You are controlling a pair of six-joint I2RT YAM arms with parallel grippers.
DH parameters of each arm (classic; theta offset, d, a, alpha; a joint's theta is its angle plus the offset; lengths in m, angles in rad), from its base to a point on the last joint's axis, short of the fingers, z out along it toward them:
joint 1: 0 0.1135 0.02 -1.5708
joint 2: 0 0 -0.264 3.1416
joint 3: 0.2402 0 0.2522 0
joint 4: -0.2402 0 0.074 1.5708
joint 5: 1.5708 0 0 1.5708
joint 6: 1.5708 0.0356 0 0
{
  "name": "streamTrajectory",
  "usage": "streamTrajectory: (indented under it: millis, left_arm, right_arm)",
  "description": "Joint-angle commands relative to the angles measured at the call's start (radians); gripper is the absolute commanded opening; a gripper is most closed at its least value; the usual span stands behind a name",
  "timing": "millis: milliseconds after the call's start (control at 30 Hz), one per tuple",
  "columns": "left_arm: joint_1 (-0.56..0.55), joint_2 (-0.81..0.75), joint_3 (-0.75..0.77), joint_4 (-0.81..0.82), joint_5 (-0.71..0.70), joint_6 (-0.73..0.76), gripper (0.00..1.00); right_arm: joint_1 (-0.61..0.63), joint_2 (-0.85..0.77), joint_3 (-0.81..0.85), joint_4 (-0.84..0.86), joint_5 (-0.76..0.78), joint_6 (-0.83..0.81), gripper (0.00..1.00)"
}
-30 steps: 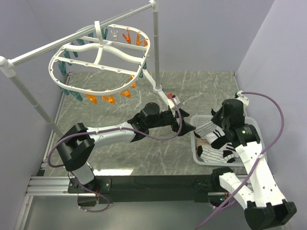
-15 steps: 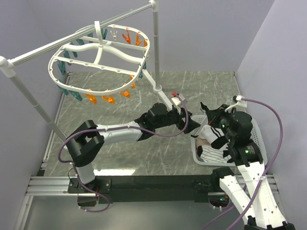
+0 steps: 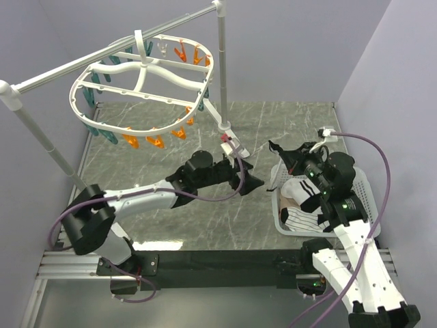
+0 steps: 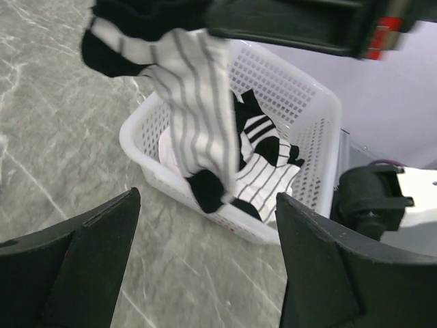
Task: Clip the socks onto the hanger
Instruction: Pick up the sock from the bin.
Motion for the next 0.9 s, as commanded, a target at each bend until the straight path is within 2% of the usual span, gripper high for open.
streamTrajectory:
  millis: [0, 167, 267, 333, 400, 533, 700, 833, 867]
  left_arm:
    - [-0.013, -0.102, -0.059, -0.024, -0.034, 0.009, 0.85]
    - [-0.014, -0.256, -0.176, -0.046, -0.122, -0.027, 0.85]
    - [-0.013, -0.336, -0.247, -0.056, -0.156, -0.050, 0.87]
    - [-0.011, -0.358, -0.259, -0.081, -0.174, -0.057, 0.87]
    - [-0.011, -0.363, -0.261, -0.107, -0.205, -0.063, 0.87]
    - [-0.010, -0.353, -0.268, -0.105, -0.240, -0.078, 0.87]
    - [-0.001, -0.327, -0.271, -0.089, -0.236, -0.092, 0.87]
    - [0.018, -0.320, -0.270, -0.096, -0.242, -0.090, 0.88]
    - [0.022, -0.320, -0.270, -0.096, -0.242, -0.090, 0.88]
  right_arm:
    - [0.008, 0.029, -0.020, 0.114, -0.103, -0.032, 0.00]
    - [0.043, 0.032, -0.034, 0.167, -0.129, -0.037, 0.00]
    - [0.065, 0.018, -0.046, 0.164, -0.082, -0.031, 0.00]
    - [0.065, -0.014, -0.061, 0.151, 0.036, -0.005, 0.00]
    - [0.066, -0.046, -0.055, 0.063, 0.212, 0.027, 0.00]
    - [0.065, -0.116, -0.002, -0.223, 0.493, 0.087, 0.00]
    - [0.065, -0.186, -0.006, -0.276, 0.574, 0.017, 0.00]
    - [0.065, -0.155, 0.030, -0.261, 0.535, -0.068, 0.00]
    - [0.066, -0.143, 0.050, -0.268, 0.584, -0.086, 0.00]
